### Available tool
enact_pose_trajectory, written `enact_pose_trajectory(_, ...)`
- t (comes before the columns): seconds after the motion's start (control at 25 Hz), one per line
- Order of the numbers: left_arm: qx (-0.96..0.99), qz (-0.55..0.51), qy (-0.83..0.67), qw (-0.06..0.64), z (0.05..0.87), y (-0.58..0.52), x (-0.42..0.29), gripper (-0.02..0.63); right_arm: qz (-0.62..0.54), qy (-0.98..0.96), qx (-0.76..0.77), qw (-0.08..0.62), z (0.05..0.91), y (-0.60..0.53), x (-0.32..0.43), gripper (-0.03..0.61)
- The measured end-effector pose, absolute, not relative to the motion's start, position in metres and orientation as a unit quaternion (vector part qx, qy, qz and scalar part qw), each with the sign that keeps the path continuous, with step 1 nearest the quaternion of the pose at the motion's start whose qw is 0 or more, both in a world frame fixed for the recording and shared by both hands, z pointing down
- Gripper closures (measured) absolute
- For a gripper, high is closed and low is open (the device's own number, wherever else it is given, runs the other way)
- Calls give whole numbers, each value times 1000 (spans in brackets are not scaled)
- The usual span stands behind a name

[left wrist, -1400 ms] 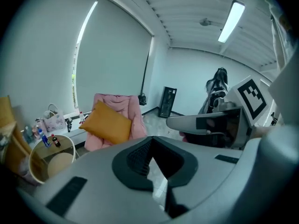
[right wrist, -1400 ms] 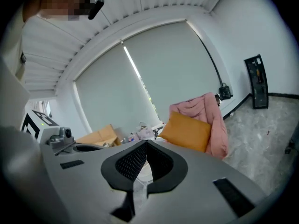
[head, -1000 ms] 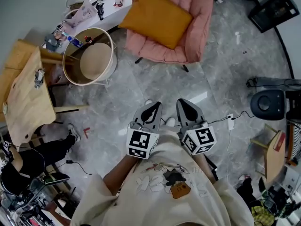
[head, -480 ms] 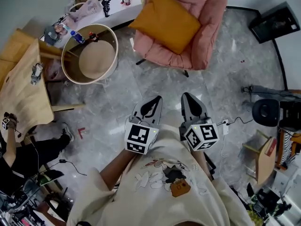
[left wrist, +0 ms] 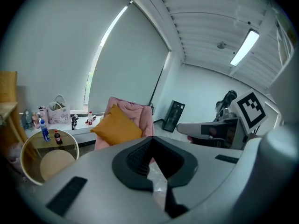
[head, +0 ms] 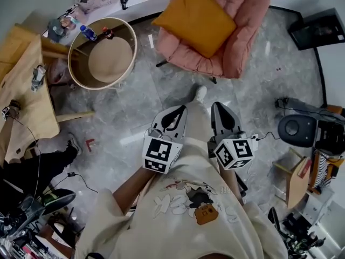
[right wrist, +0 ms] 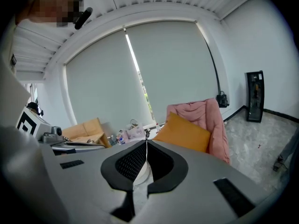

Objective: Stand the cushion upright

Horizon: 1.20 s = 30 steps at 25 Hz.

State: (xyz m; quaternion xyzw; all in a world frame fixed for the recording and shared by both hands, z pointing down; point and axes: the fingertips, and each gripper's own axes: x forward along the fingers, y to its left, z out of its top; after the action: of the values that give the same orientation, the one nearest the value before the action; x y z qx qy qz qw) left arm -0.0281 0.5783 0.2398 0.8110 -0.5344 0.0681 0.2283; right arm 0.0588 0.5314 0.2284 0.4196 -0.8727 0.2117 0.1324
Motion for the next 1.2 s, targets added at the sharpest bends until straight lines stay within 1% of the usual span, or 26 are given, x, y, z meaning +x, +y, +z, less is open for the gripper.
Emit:
enact_pose_trajectory(0.32, 793, 61, -555, 242, 246, 543, -36, 608, 210, -880, 403, 137, 229, 492, 53, 557)
enact_pose_trajectory(0.56, 790, 69, -556, 249, 250, 503, -22, 609, 222, -878, 401, 137, 235, 447, 65, 556)
enact_pose_trajectory(0.88, 778, 75, -571, 254, 246, 407, 3, 607, 224, -884, 388, 135, 233, 350, 96, 556)
enact_pose_trajectory(1.2, 741, 71, -614, 262, 244, 318, 26, 607, 188, -915, 331, 135, 223, 260, 110, 557)
